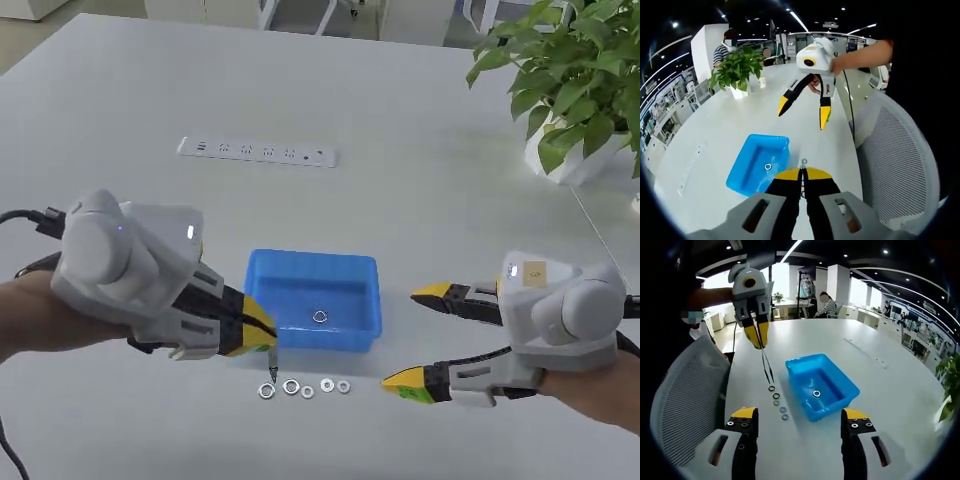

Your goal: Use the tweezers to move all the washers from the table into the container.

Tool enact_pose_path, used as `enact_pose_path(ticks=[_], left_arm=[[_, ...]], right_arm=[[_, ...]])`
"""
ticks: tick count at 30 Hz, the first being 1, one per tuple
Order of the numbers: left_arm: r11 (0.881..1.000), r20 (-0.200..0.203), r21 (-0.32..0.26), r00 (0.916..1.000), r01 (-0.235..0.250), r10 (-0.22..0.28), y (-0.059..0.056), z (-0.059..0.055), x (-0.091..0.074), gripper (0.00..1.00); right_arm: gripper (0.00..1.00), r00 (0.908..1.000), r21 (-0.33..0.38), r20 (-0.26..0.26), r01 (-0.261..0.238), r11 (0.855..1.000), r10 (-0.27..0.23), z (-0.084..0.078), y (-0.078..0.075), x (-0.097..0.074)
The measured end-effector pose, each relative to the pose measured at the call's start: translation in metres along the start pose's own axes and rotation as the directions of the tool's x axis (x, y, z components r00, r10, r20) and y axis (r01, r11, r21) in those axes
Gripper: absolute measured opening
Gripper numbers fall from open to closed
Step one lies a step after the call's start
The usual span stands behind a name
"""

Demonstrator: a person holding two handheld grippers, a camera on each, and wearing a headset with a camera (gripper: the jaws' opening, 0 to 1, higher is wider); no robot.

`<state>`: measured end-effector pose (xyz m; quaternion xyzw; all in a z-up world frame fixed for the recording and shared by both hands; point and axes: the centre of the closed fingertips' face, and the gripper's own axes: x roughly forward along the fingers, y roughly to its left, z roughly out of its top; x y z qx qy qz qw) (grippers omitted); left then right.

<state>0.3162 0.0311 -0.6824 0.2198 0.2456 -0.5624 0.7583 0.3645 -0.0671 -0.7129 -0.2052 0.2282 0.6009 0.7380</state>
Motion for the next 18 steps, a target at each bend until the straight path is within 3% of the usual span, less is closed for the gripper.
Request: enact_pose_path(ticks=[7,18], left_arm=[[1.0,0.019,-0.015,0.9996,-0.02,0.021,0.0,-0.006,-0.001,0.05],[1.0,0.006,-0.018,1.0,-0.007,0.007,-0.004,-0.017,0.007,0.05]], right_arm=[[0.69,1.0,0.013,0.0,0.003,1.0,-0.003,-0.002,0.001,-0.001],[0.68,0.9999,0.022,-0.011,0.005,1.0,-0.004,-0.008,0.004,-0.003]])
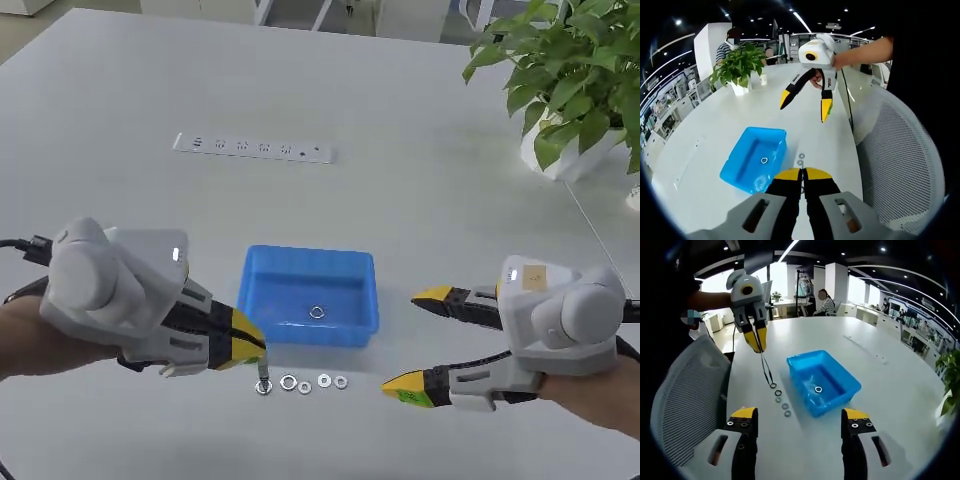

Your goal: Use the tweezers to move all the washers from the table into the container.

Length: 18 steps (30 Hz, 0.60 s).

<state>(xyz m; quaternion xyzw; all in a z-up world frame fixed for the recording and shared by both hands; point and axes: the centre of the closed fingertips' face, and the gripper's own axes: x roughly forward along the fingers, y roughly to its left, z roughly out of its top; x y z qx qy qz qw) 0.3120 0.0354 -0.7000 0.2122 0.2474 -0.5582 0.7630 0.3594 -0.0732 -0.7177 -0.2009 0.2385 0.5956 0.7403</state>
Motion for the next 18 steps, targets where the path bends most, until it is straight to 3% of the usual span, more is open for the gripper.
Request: enact_pose_path(ticks=[18], left_arm=[[1.0,-0.007,0.007,0.9999,0.013,-0.013,-0.0025,-0.0007,0.0027,0.05]], right_arm=[[0.8,0.9996,0.018,-0.001,0.029,0.999,-0.029,-0.0041,-0.0031,-0.0037]])
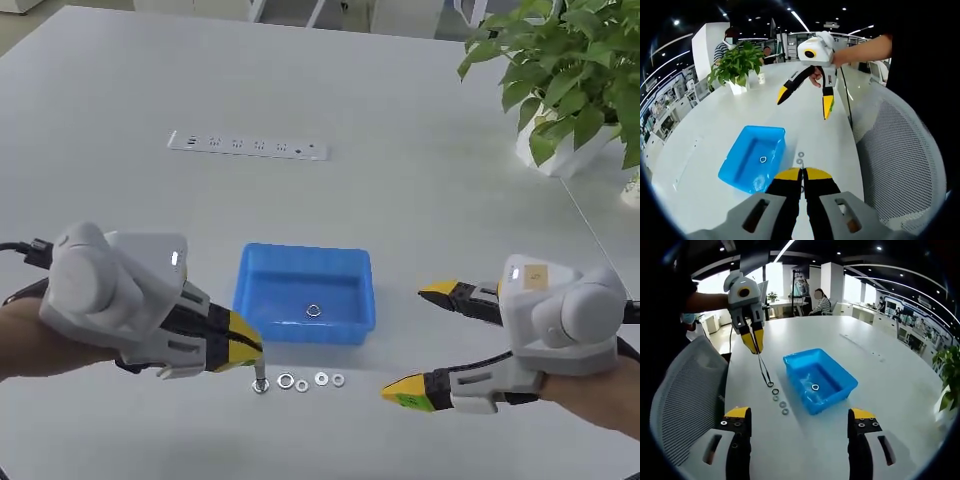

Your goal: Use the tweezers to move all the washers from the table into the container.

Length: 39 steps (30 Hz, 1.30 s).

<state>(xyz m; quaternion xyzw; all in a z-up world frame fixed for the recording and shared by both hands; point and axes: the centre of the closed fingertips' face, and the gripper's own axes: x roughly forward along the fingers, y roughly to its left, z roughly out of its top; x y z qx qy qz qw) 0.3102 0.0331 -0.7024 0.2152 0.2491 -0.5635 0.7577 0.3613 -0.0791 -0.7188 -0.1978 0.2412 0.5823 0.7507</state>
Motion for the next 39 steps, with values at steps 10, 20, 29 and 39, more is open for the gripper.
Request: enact_pose_path(ticks=[10,20,29,39], left_arm=[[1.0,-0.002,0.0,0.9999,0.01,-0.01,-0.0006,-0.0036,-0.0033,0.05],[1.0,-0.007,-0.001,0.9999,0.016,-0.016,0.0,-0.0031,-0.0038,0.05],[1.0,-0.017,0.005,0.9994,0.029,-0.029,-0.0025,-0.0047,-0.0016,0.05],[0.999,-0.021,0.011,0.9992,0.033,-0.033,-0.0025,-0.0059,-0.0017,0.05]], right_arm=[[0.8,1.0,-0.002,-0.005,0.0,1.0,0.0,-0.0014,0.0014,0.0002],[0.8,1.0,0.0,-0.007,-0.001,1.0,0.001,-0.0034,0.0017,0.0015],[0.8,1.0,0.004,-0.006,-0.004,1.0,0.004,-0.005,0.0022,0.0026],[0.79,0.9998,-0.003,0.003,-0.022,1.0,0.022,-0.0011,0.0067,0.0078]])
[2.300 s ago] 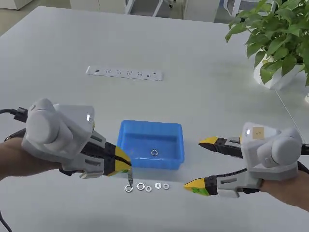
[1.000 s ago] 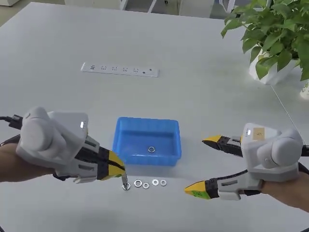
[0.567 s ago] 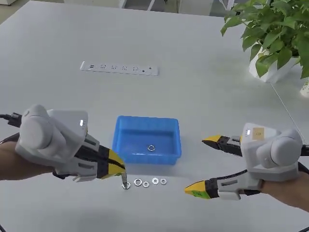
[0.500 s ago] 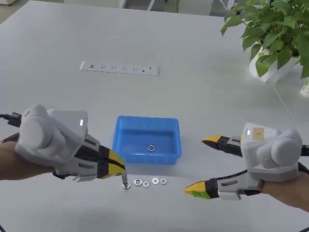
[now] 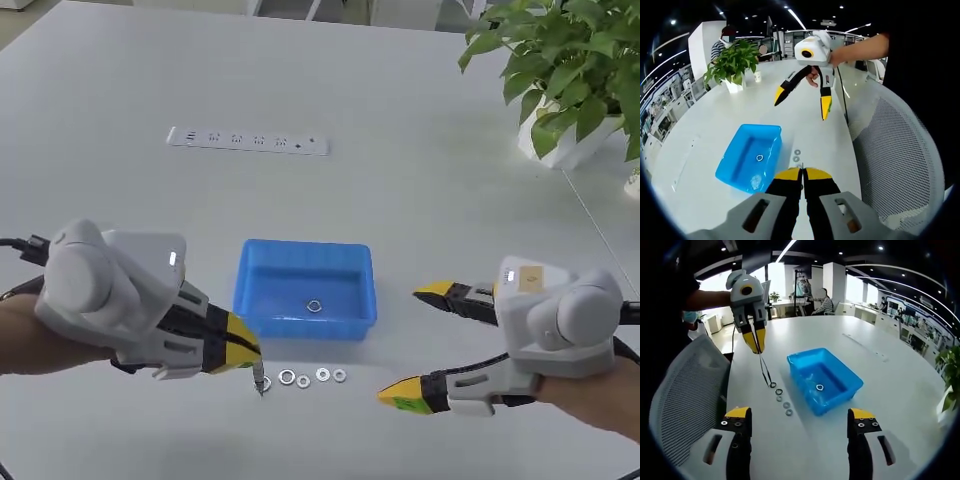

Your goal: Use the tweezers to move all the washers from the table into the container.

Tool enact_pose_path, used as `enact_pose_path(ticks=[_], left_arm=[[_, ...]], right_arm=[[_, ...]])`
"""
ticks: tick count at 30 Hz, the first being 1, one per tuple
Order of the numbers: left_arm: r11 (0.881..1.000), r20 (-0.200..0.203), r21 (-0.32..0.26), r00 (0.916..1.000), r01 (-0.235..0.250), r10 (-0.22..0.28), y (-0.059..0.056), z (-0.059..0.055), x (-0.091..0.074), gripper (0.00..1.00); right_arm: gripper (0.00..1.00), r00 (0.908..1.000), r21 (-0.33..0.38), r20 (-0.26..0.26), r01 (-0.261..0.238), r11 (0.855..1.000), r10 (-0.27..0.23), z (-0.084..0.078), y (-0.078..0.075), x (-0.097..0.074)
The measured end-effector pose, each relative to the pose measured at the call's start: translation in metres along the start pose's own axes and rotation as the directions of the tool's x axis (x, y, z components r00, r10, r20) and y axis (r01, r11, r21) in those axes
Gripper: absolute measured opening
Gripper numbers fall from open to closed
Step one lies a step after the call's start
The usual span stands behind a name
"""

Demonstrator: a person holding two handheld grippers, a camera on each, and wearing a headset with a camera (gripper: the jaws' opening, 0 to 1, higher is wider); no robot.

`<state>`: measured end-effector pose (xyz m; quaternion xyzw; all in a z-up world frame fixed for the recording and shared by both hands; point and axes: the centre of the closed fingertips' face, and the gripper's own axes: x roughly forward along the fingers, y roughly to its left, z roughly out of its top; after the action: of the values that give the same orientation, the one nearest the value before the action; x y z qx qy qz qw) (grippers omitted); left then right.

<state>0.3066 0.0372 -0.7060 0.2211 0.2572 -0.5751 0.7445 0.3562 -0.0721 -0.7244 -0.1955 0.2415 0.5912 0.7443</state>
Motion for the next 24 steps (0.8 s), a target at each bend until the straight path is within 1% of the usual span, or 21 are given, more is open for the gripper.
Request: enact_pose_path(ticks=[3,7,10,11,13,15,24], left_arm=[[1.0,-0.001,0.001,1.0,0.002,-0.002,0.0,0.0,0.0,0.05],[1.0,-0.007,0.008,1.0,0.006,-0.006,-0.001,0.0,0.001,0.05],[1.0,-0.012,0.01,0.9999,0.009,-0.009,-0.001,0.001,0.001,0.05],[1.0,-0.013,0.011,0.9999,0.009,-0.009,-0.002,0.001,0.001,0.05],[1.0,-0.014,0.014,0.9998,0.012,-0.012,-0.002,0.002,0.001,0.05],[1.0,-0.015,0.015,0.9998,0.015,-0.015,-0.003,0.003,0.002,0.05],[1.0,-0.02,0.018,0.9995,0.024,-0.023,-0.002,0.004,0.002,0.05]], right_arm=[[0.78,1.0,-0.002,0.003,-0.008,1.0,0.008,0.002,0.003,0.003],[0.75,0.9994,-0.016,0.008,-0.034,0.999,0.034,0.005,0.01,0.012],[0.7,0.9981,-0.03,0.011,-0.06,0.998,0.06,0.009,0.016,0.019],[0.69,0.9973,-0.042,0.021,-0.069,0.997,0.07,0.012,0.018,0.022],[0.64,0.9956,-0.042,0.029,-0.087,0.995,0.089,0.014,0.022,0.027],[0.6,0.9946,-0.055,0.03,-0.097,0.994,0.099,0.016,0.025,0.032],[0.48,0.9829,-0.108,0.041,-0.174,0.979,0.179,0.026,0.044,0.057]])
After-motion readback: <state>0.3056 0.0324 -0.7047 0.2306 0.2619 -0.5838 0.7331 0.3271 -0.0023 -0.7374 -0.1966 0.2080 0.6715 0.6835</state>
